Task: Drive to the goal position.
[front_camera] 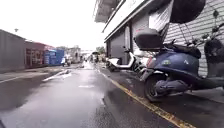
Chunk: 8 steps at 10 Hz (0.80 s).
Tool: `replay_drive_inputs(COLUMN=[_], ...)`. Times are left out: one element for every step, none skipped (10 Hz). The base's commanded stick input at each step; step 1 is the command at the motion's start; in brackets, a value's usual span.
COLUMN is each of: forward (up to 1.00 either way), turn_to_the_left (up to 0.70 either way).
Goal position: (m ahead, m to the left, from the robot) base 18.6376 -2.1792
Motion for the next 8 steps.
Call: replay_drive_inputs(forward=[0.4,0.4,0.39,0.35,0.3,0.23,0.04,0.03], turn_to_the_left=[0.21,0.21,0.26,0.53,0.64,0.7,0.13,0.11])
